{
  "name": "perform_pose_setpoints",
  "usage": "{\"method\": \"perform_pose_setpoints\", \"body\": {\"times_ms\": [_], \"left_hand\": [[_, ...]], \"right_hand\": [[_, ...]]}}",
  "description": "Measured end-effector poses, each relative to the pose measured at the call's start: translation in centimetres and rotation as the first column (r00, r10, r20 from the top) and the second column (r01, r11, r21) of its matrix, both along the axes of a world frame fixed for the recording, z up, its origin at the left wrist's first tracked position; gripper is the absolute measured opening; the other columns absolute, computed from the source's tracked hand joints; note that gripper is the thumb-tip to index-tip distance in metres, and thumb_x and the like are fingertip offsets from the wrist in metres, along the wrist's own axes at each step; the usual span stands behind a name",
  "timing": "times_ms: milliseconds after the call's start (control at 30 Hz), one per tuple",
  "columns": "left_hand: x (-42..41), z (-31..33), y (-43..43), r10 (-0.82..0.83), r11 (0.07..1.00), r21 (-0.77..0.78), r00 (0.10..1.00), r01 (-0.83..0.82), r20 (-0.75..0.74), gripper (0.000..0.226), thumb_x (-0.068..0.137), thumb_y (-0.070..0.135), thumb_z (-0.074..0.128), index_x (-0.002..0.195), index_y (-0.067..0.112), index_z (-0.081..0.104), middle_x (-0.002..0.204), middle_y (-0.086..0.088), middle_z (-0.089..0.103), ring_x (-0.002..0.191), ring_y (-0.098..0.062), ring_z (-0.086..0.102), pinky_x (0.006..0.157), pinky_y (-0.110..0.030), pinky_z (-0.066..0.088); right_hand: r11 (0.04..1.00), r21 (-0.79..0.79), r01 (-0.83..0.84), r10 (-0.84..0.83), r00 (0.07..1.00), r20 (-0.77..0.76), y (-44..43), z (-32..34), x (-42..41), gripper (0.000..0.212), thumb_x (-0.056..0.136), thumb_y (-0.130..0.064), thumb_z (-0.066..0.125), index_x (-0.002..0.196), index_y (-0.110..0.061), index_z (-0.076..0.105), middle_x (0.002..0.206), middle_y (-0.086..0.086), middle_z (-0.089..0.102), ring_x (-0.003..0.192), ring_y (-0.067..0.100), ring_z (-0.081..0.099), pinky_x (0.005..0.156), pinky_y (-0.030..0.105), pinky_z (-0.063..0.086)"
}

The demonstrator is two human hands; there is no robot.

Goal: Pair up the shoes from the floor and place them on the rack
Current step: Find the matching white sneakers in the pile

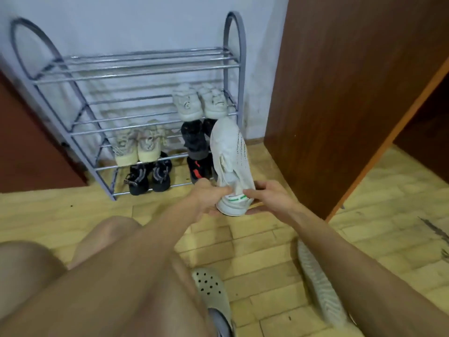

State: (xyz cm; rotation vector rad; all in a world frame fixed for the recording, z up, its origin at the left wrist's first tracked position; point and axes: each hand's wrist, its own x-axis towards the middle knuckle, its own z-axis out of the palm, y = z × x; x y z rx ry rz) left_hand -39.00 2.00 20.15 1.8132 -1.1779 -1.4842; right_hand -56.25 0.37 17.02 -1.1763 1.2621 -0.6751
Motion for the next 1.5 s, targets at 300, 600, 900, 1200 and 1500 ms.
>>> {"method": "perform_pose_setpoints", "body": {"times_ms": [300,600,900,1200,1500], "left_hand": [[12.3,9.7,1.2,0.270,0.929,-0.226,0.954,-0.293,-0.130,0.031,0.081,0.026,0.074,0.102,0.006,0.063,0.090,-0.009,0.069,0.068,-0.019,0.063,0.062,-0.032,0.058],[26.9,7.8,8.1,0.320,0.922,-0.120,0.898,-0.369,-0.302,0.035,0.087,0.029,0.067,0.112,0.004,0.067,0.100,-0.009,0.069,0.083,-0.021,0.065,0.070,-0.030,0.057],[37.7,-4.3,15.7,0.516,0.856,0.113,0.833,-0.504,-0.200,0.047,0.086,0.042,0.064,0.115,0.004,0.066,0.108,-0.012,0.070,0.085,-0.023,0.066,0.068,-0.028,0.057],[41.1,-19.3,23.3,0.706,0.634,0.338,0.699,-0.695,0.112,0.018,0.090,0.018,0.057,0.103,0.007,0.063,0.085,-0.008,0.063,0.067,-0.017,0.059,0.067,-0.027,0.049],[37.0,-28.2,27.6,0.122,0.751,0.591,0.941,-0.295,0.315,0.064,0.090,0.035,0.058,0.145,0.013,0.035,0.151,-0.011,0.034,0.137,-0.029,0.036,0.110,-0.037,0.034]], "right_hand": [[0.962,-0.204,-0.180,0.150,0.977,-0.155,-2.0,13.5,14.1,0.026,0.077,-0.035,0.078,0.091,-0.016,0.067,0.091,0.002,0.074,0.082,0.016,0.072,0.071,0.034,0.061],[0.910,-0.007,-0.416,0.396,0.872,-0.289,-0.6,13.3,29.7,0.044,0.079,-0.008,0.076,0.120,-0.003,0.061,0.109,0.009,0.070,0.092,0.022,0.069,0.068,0.037,0.062],[0.831,0.260,-0.493,0.556,0.760,-0.337,3.7,1.4,42.1,0.046,0.080,0.001,0.071,0.124,0.002,0.058,0.121,0.017,0.064,0.107,0.036,0.063,0.083,0.047,0.056],[0.804,0.444,-0.396,0.563,0.748,-0.351,6.6,-13.7,43.8,0.032,0.077,0.004,0.067,0.109,0.003,0.063,0.105,0.019,0.067,0.067,0.022,0.062,0.041,0.025,0.049],[0.738,0.540,-0.403,0.656,0.616,-0.436,6.9,-18.3,40.9,0.030,0.081,-0.008,0.069,0.108,0.001,0.060,0.113,0.017,0.062,0.091,0.030,0.061,0.063,0.037,0.056]]}}
